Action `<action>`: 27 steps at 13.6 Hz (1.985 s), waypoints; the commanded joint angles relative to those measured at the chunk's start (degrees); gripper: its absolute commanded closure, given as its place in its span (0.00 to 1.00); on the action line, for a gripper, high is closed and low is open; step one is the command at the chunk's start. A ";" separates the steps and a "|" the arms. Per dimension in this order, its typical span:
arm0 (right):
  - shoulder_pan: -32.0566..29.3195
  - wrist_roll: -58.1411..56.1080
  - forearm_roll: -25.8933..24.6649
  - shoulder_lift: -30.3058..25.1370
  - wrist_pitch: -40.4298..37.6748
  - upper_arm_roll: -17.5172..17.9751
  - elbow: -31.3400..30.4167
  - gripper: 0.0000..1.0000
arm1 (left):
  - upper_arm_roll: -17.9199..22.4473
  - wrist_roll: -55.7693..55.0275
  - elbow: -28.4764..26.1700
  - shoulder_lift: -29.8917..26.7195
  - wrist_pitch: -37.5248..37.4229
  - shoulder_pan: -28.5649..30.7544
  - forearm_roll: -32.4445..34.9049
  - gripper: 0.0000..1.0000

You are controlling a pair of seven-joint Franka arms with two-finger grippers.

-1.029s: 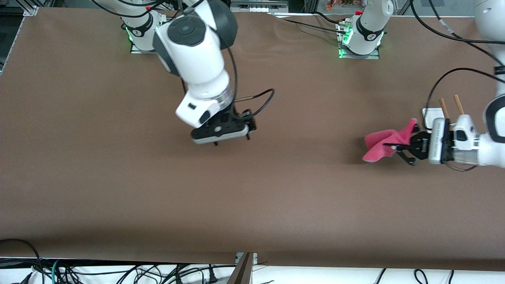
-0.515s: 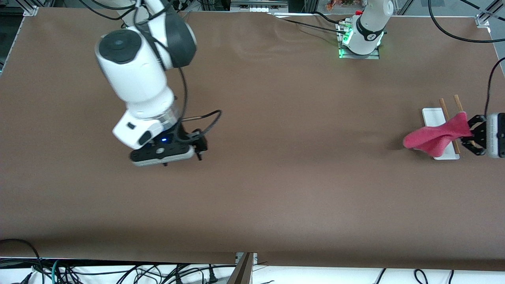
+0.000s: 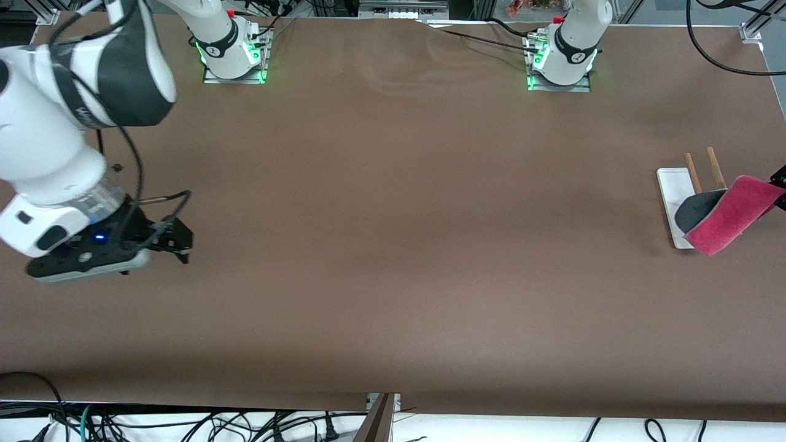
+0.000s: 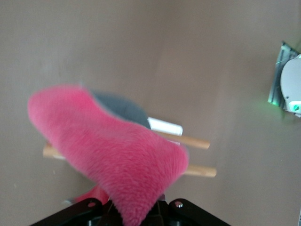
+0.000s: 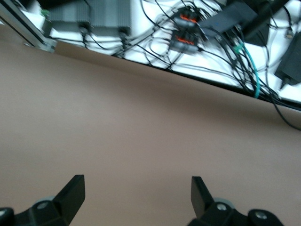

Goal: Pass towel and hang on rack

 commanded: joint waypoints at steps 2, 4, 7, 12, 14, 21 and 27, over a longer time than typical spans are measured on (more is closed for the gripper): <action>-3.70 -1.94 -0.40 -8.93 -1.84 1.31 -10.85 0.00 | -0.35 1.88 2.14 4.20 2.49 3.75 1.40 1.00; -6.33 -3.16 -0.40 -11.22 -4.30 1.31 -12.79 0.00 | -0.35 1.88 1.79 4.99 3.12 4.02 1.40 1.00; -8.80 -4.85 -0.22 -14.82 -6.16 1.40 -17.27 0.00 | -0.35 1.88 1.70 5.70 3.12 4.11 0.78 0.00; -11.09 -5.11 -0.05 -18.61 -9.30 1.66 -22.73 0.00 | -0.44 1.71 2.23 5.26 3.12 2.19 1.84 0.00; -11.44 -4.41 -0.05 -18.87 -14.22 2.45 -22.82 0.00 | -0.44 1.45 2.58 5.08 3.99 1.22 4.03 0.00; -14.08 -5.63 0.65 -21.95 -18.11 5.18 -22.12 0.00 | -0.61 -11.44 3.54 -2.03 -0.29 -5.46 9.40 0.00; -14.17 -5.37 0.05 -22.92 -17.94 5.87 -22.03 0.00 | -3.32 -38.75 3.46 -8.88 -6.63 -12.49 7.21 0.00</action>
